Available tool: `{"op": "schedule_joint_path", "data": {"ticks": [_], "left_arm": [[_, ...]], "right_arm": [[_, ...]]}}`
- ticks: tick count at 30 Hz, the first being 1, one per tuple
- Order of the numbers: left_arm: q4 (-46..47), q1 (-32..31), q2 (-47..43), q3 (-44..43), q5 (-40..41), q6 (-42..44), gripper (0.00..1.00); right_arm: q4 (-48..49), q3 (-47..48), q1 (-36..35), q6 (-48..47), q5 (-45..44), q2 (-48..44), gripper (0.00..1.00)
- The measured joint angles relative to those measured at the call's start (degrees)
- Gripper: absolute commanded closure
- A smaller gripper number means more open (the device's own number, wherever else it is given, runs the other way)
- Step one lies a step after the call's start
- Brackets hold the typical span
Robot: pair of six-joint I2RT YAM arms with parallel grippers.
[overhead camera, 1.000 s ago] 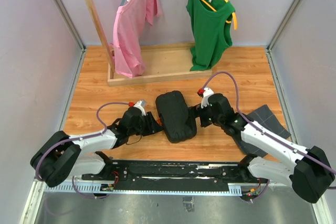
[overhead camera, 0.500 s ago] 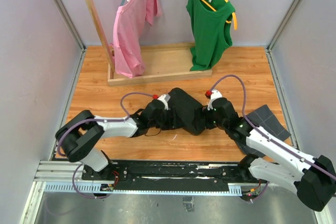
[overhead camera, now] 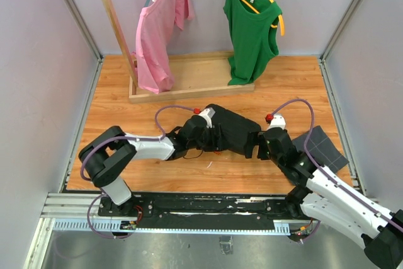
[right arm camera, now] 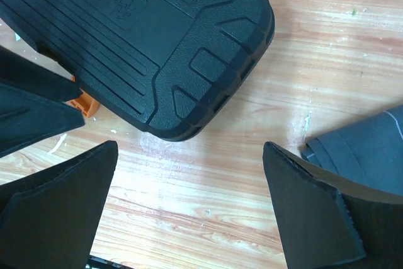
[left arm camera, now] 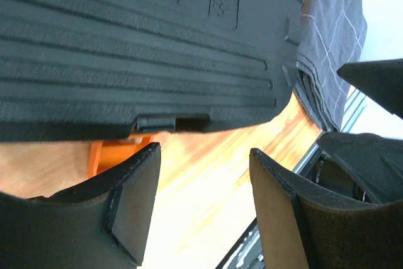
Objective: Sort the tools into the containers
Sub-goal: Adjust the storage box at the center of the board, then close the storage box at the center of the board.
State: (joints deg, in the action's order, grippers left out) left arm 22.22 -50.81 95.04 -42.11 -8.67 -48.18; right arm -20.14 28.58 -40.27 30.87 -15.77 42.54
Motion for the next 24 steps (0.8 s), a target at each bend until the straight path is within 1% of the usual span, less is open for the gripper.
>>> {"op": "schedule_joint_path", "data": {"ticks": [3,6,11,14,18,22,24], "left_arm": [[0.11,0.00,-3.10,2.99,0.37,1.09,0.38],[-0.26,0.00,-7.50,6.49,1.29,2.56,0.38],[-3.69,0.00,-13.09,8.74,5.29,5.53,0.37],[-6.36,-0.20,-13.86,8.74,8.50,7.50,0.32],[-10.49,-2.43,-13.57,8.46,14.01,9.75,0.21],[-13.20,-5.73,-12.00,6.40,19.02,11.47,0.16],[-13.92,-6.91,-10.84,4.96,21.27,12.02,0.14]], "right_arm": [[0.11,-0.70,0.00,0.63,0.90,-1.09,0.02],[1.31,-1.11,0.00,0.63,3.56,-1.07,0.03],[3.91,-1.97,0.00,1.18,7.26,1.29,0.03],[4.76,-1.99,0.00,2.21,7.61,3.56,0.03],[4.83,-1.92,0.00,3.41,6.91,5.53,0.03],[4.81,-1.75,0.61,4.17,6.36,5.57,0.03],[4.81,-1.75,2.19,4.74,6.75,4.98,0.02]]}}
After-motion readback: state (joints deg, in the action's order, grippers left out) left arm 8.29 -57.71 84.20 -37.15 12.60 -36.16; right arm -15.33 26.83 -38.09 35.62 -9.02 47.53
